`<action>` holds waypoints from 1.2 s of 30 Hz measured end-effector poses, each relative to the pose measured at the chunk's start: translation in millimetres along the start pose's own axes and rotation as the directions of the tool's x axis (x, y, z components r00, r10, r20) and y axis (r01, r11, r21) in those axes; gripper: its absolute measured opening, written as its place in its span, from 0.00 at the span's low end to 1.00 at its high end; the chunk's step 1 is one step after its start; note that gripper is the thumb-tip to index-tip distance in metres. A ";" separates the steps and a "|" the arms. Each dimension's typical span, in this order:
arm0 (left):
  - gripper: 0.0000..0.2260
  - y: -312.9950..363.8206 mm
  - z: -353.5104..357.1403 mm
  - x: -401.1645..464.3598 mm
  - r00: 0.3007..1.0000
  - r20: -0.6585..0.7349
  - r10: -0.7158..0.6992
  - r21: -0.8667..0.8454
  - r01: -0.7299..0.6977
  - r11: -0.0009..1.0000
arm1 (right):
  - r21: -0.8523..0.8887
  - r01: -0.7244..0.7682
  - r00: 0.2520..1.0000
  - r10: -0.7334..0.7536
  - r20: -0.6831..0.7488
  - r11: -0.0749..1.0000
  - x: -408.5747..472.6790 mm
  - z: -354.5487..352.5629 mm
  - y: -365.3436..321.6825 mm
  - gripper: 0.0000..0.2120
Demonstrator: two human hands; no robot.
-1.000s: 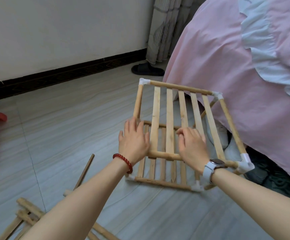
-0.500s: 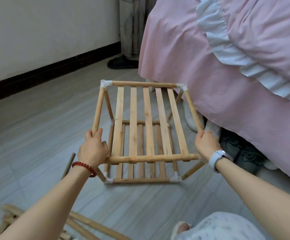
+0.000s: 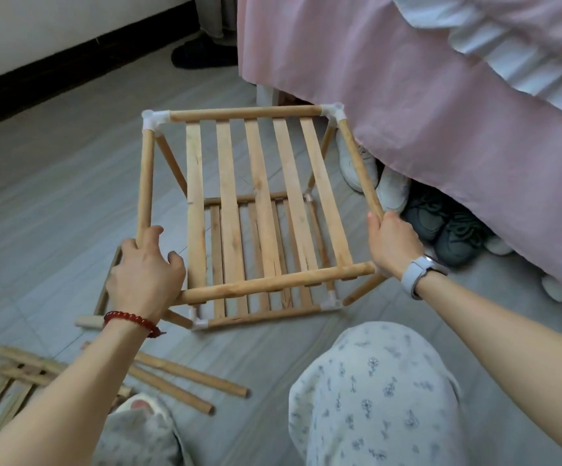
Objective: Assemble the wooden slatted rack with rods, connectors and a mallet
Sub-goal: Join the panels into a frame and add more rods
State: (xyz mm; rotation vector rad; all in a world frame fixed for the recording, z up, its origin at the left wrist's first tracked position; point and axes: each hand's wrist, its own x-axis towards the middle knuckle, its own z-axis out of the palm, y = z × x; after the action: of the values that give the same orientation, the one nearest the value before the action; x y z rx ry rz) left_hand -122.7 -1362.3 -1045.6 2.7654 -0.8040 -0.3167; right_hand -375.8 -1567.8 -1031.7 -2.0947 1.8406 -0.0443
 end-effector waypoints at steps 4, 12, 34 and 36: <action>0.19 -6.4 3.5 -2.7 1.000 -0.012 -0.021 0.005 0.021 1.000 | 0.261 0.008 0.998 -0.025 0.063 0.965 -3.9 0.9 5.0 0.19; 0.13 4.5 10.7 -6.2 0.935 -0.226 0.275 0.091 -0.261 0.961 | 0.404 -0.203 0.956 0.092 0.279 0.892 -16.6 -7.0 25.6 0.26; 0.15 3.5 11.0 -7.9 0.959 -0.210 0.192 -0.017 -0.200 0.980 | 0.574 -0.423 0.857 0.104 0.505 0.701 -35.5 -0.5 22.9 0.05; 0.15 5.0 10.8 -7.5 0.960 -0.205 0.193 -0.006 -0.198 0.980 | 0.565 -0.409 0.863 0.103 0.495 0.717 -38.8 -0.5 22.5 0.05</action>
State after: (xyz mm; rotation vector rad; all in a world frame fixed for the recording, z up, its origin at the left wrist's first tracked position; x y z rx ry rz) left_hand -134.3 -1364.2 -1053.3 2.6113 -0.9997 -0.0064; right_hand -403.4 -1532.6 -1029.6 -1.2142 1.5219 -0.1245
